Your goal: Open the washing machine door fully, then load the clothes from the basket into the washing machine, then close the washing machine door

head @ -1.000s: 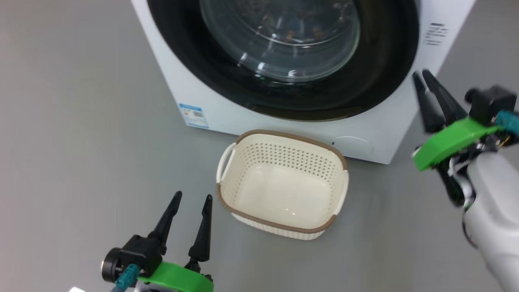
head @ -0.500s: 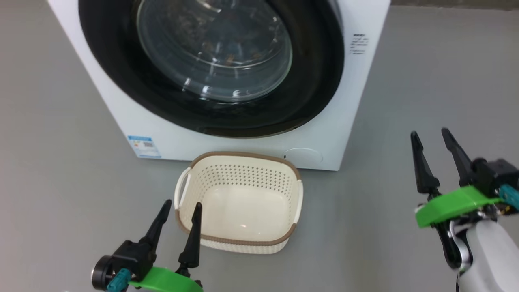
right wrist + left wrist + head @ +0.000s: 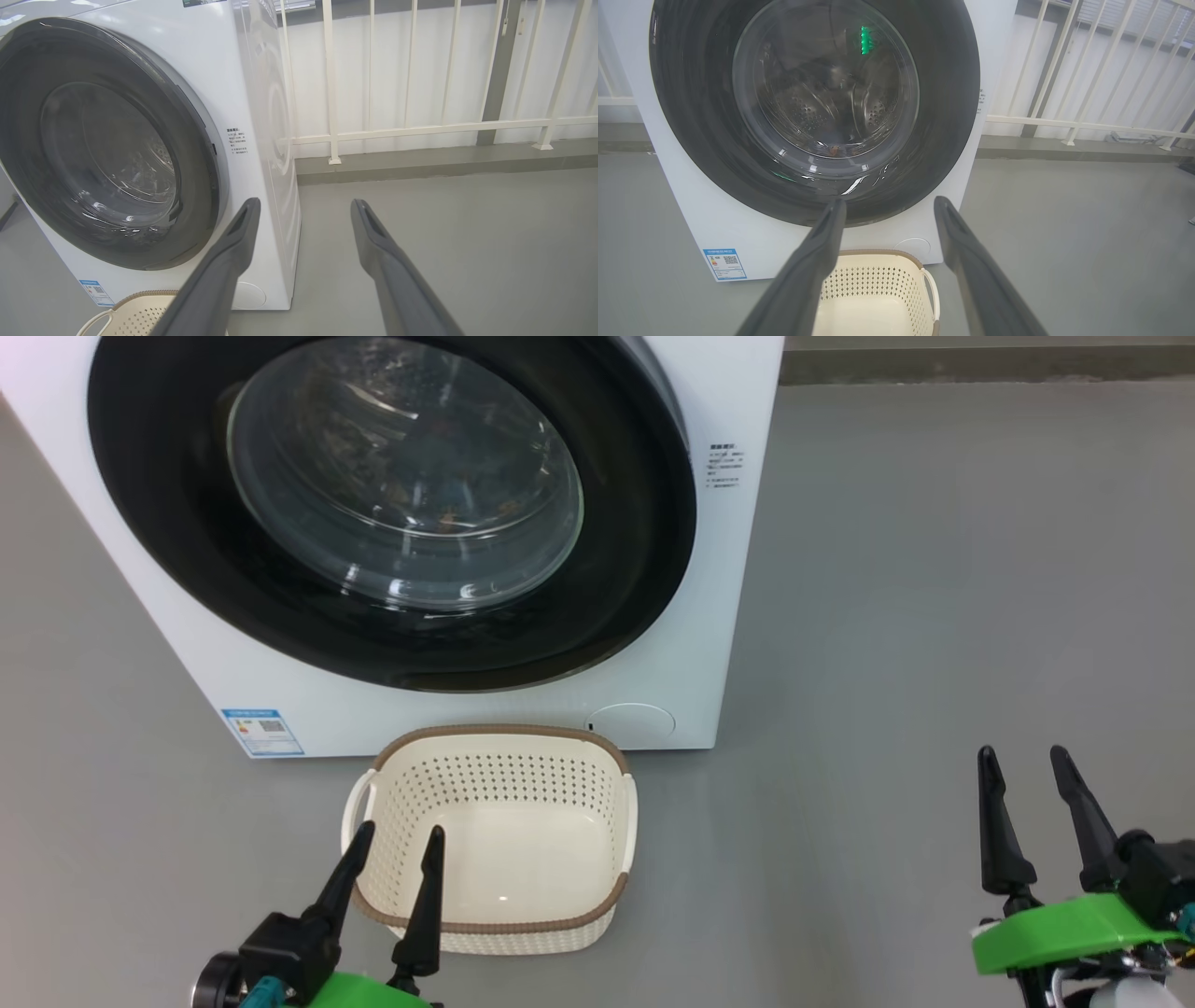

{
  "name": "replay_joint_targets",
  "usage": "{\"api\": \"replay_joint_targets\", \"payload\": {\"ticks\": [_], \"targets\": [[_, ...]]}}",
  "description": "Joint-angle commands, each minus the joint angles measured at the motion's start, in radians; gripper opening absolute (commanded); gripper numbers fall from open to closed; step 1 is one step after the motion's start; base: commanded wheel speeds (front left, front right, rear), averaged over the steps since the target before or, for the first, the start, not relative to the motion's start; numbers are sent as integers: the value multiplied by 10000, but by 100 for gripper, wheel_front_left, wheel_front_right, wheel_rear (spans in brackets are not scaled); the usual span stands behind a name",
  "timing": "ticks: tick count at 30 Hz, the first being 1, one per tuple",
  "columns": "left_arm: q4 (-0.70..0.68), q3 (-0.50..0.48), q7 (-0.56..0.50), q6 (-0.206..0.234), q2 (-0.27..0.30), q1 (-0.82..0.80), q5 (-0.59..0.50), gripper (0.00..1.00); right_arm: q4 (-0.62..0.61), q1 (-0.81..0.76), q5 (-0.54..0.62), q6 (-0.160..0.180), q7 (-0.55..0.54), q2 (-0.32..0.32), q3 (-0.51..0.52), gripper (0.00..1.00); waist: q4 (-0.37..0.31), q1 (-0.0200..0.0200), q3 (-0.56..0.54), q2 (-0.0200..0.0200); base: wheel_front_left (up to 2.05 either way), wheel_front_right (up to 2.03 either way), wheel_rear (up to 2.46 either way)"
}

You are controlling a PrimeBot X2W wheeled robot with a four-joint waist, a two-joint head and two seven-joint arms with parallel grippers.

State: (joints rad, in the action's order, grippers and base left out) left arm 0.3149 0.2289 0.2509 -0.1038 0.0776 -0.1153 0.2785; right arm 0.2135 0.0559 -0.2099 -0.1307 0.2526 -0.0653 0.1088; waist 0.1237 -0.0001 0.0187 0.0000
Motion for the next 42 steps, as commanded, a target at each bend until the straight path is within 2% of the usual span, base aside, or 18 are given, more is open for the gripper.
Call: {"api": "replay_joint_targets", "payload": {"ticks": [1, 20, 42], "targets": [[-264, -358, 109, 82, 154, -99, -27, 100, -342, 60, 156, 0, 52, -51, -165, 100, -84, 1, 17, 0, 0, 0, 0], [-465, -664, 109, 368, 212, 225, 4, 100, -2918, -2007, 630, 0, -1258, 147, 127, 100, -325, 1, -50, 0, 0, 0, 0], [-504, -706, 109, 437, 188, 270, -48, 100, -3147, -2209, 391, 0, -1475, 150, 116, 100, -346, 1, -65, 0, 0, 0, 0]]}}
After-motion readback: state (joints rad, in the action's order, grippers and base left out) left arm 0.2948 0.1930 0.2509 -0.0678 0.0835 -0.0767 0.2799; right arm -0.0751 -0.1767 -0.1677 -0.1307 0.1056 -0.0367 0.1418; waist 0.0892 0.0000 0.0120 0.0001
